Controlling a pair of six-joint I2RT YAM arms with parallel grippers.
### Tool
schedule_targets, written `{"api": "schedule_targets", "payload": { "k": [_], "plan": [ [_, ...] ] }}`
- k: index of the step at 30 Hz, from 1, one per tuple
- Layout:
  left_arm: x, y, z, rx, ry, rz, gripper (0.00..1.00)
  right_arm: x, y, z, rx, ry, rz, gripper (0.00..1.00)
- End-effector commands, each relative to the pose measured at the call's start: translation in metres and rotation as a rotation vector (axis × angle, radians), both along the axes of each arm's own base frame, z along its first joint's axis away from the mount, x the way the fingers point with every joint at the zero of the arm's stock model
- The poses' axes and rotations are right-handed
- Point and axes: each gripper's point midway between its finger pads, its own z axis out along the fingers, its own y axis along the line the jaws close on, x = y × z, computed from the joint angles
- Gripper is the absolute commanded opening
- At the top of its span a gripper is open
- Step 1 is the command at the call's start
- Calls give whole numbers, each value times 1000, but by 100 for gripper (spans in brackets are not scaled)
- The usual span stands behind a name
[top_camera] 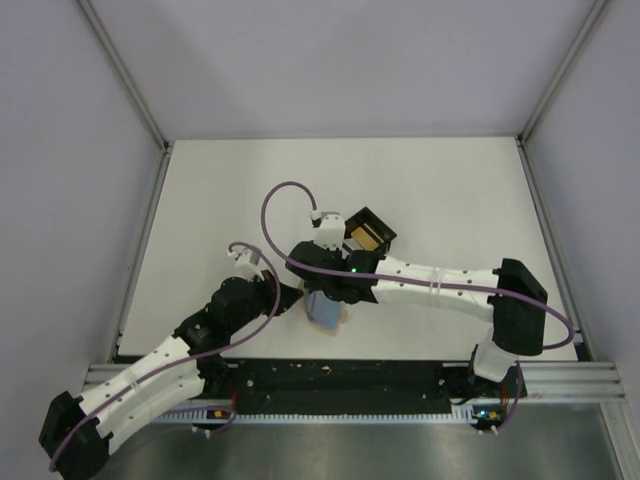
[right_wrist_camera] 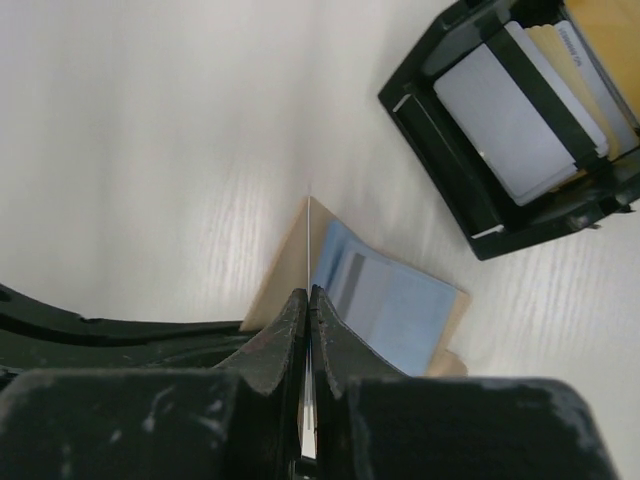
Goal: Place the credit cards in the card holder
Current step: Insert the credit card into the card holder.
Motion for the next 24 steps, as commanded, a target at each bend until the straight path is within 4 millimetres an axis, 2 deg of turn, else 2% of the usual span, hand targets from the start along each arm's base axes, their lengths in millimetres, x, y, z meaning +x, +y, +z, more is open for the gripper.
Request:
{"api": "schedule_targets", "payload": {
  "k": [1, 4, 8, 16, 21, 24],
  "plan": [
    [2, -13, 32, -80, -92, -48, 0, -5, 29, 17, 149, 9, 16, 0],
    [1, -13, 31, -85, -86, -47, 0, -9, 35, 7, 152, 44, 22, 0],
    [1, -13, 30, -87, -85, -44, 0, -8, 27, -3, 128, 40, 1, 0],
    [1, -12, 29, -98, -85, -40, 0, -16, 26, -23, 101, 90, 19, 0],
    [1, -11, 26, -89, -78, -31, 0, -11, 12, -16, 58, 42, 3, 0],
    [6, 1, 9, -53, -19, 54, 0, -8, 2, -11, 40, 12, -10, 0]
  ]
}}
